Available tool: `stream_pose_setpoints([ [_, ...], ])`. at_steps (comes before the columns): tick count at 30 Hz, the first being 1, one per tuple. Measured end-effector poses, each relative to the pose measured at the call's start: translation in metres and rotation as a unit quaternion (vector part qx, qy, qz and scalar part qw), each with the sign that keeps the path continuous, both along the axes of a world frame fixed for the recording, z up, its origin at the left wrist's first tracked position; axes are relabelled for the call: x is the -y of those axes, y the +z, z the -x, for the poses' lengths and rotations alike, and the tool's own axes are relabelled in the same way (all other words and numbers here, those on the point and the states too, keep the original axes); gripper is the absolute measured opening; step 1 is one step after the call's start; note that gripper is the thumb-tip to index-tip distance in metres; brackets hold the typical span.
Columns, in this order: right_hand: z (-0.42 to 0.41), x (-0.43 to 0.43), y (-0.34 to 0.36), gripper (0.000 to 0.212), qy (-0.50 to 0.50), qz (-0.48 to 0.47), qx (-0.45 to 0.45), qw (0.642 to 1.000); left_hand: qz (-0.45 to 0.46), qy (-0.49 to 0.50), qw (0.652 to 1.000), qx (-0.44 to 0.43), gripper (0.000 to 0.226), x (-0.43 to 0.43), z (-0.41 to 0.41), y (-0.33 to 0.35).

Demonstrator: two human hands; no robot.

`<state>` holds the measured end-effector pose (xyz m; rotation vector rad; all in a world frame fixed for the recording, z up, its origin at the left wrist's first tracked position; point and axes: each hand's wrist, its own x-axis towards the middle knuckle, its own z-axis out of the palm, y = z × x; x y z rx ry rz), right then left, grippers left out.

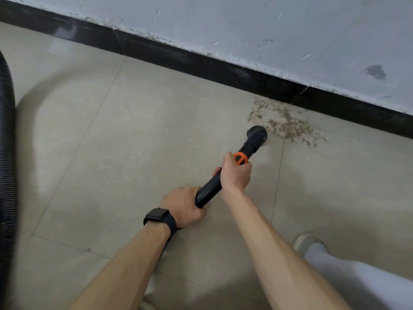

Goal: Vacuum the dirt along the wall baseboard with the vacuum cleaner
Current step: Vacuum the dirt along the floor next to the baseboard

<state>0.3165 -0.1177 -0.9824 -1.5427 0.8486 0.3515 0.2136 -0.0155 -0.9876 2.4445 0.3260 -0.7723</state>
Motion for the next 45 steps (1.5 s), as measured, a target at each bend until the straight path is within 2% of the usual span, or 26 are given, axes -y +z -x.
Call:
stream_pose_setpoints([
  [3,-0.004,0.024,0.002,0.031,-0.036,-0.001,0.001,0.999,-0.007,-0.031,0.999,0.009,0.019,0.02,-0.01,-0.001],
  [21,-0.019,0.143,0.0,0.01,-0.172,-0.001,0.029,0.985,-0.01,-0.175,0.983,0.052,0.023,0.119,-0.055,-0.003],
  [27,-0.019,0.161,-0.001,0.013,-0.215,-0.018,0.036,0.976,-0.018,-0.186,0.981,0.06,0.026,0.135,-0.057,-0.004],
  [31,-0.021,0.136,-0.003,0.015,-0.186,-0.036,0.034,0.981,-0.025,-0.154,0.986,0.059,0.024,0.111,-0.052,-0.005],
  [38,-0.011,0.047,-0.006,0.013,-0.078,-0.091,0.03,0.992,-0.051,-0.058,0.996,0.039,0.022,0.035,-0.022,-0.004],
  [41,-0.008,0.014,-0.004,0.017,-0.042,-0.109,0.021,0.993,-0.069,-0.012,0.997,0.041,0.027,0.013,-0.009,-0.003],
  [45,-0.008,-0.007,-0.002,0.012,-0.014,-0.145,0.013,0.989,-0.1,0.012,0.994,0.05,0.028,0.0,0.0,0.0],
])
